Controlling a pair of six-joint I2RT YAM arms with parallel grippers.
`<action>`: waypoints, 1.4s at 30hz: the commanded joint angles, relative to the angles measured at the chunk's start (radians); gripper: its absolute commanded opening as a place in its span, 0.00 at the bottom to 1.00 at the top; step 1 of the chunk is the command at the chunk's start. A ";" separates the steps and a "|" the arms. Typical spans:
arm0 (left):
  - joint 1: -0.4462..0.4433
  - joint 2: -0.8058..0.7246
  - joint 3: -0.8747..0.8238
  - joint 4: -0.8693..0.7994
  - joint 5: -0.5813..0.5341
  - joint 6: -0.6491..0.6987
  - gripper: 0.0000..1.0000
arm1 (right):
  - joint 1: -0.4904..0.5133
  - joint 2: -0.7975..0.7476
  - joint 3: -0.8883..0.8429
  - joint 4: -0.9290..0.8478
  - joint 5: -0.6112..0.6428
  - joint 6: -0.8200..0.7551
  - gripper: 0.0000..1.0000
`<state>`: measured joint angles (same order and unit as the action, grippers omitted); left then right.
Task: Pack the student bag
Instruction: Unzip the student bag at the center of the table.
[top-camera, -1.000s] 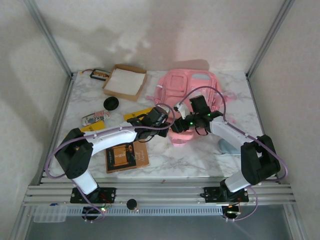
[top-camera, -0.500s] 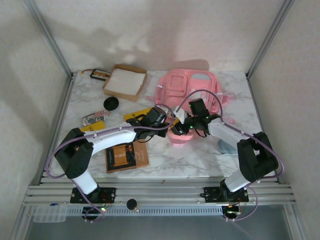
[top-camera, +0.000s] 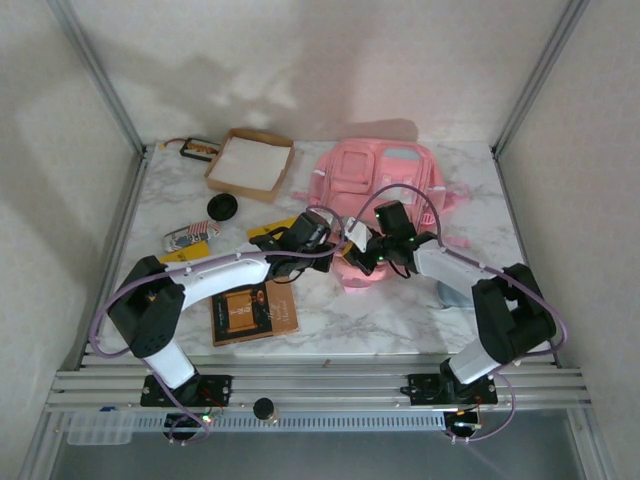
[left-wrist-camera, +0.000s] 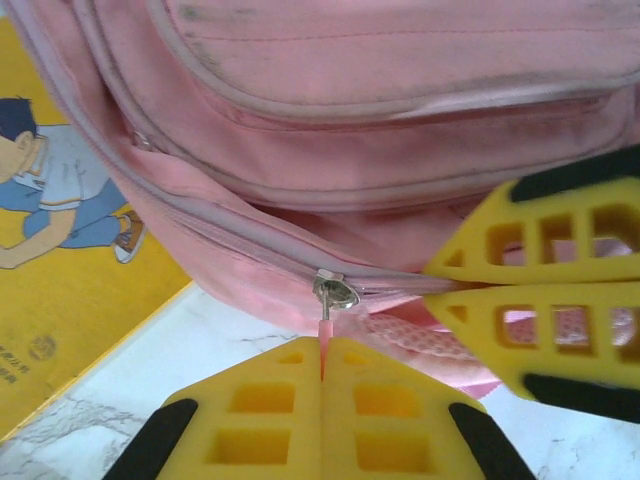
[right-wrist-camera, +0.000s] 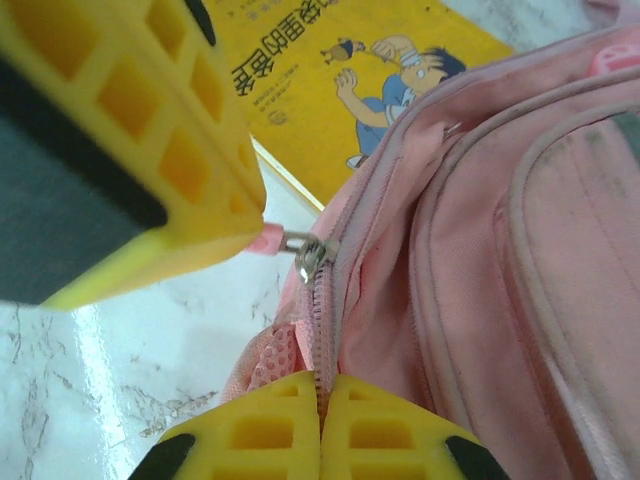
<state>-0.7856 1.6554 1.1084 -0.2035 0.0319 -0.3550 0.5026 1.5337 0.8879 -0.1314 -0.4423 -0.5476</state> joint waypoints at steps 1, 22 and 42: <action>0.040 -0.054 -0.033 -0.042 -0.063 0.004 0.00 | 0.004 -0.075 0.002 0.011 -0.017 -0.037 0.00; 0.266 0.117 0.112 0.018 -0.135 0.073 0.00 | -0.007 -0.276 0.039 -0.194 0.060 -0.122 0.00; 0.309 0.359 0.348 0.114 0.017 0.044 0.00 | -0.061 -0.146 0.108 -0.167 0.065 -0.170 0.00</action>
<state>-0.4934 2.0186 1.4345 -0.1242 0.0425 -0.2966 0.4526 1.3766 0.9352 -0.3119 -0.3569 -0.6964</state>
